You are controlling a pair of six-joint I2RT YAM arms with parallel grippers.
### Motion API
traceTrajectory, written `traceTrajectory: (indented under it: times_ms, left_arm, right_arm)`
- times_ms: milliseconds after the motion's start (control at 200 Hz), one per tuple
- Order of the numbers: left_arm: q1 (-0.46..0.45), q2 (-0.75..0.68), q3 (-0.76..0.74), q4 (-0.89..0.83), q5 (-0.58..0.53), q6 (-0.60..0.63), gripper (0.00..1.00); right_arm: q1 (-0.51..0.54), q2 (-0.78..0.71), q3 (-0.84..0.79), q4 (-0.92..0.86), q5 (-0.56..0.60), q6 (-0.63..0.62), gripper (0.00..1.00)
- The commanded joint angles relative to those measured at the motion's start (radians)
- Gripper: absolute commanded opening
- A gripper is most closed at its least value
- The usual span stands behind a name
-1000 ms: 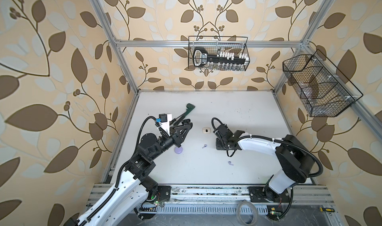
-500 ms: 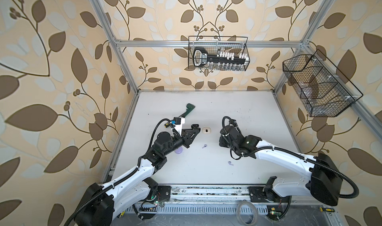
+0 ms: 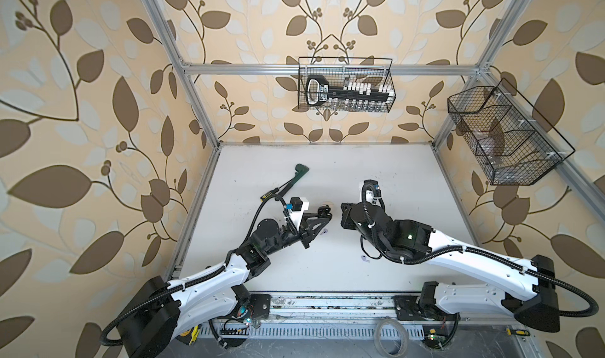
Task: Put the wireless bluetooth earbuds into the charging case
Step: 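Lift the black earbud and carry it toward the case in the left gripper, then lower the black earbud into the empty slot of the black case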
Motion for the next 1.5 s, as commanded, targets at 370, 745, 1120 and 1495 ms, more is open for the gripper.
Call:
traceTrajectory:
  times_ms: [370, 745, 1120, 1495]
  left_arm:
    - [-0.013, -0.041, -0.016, 0.092, 0.008, 0.045, 0.0]
    - [-0.016, -0.034, -0.015, 0.093, 0.008, 0.043, 0.0]
    - [-0.018, -0.039, -0.015, 0.108, 0.01, 0.027, 0.0]
    - [-0.019, -0.063, -0.016, 0.094, -0.003, 0.023, 0.0]
  right_arm:
    - [0.078, 0.078, 0.103, 0.026, 0.098, -0.035, 0.08]
    - [0.09, 0.122, 0.133, 0.052, 0.084, -0.055, 0.08]
    - [0.103, 0.137, 0.12, 0.063, 0.105, -0.044, 0.08]
    - [0.11, 0.148, 0.087, 0.102, 0.095, -0.026, 0.08]
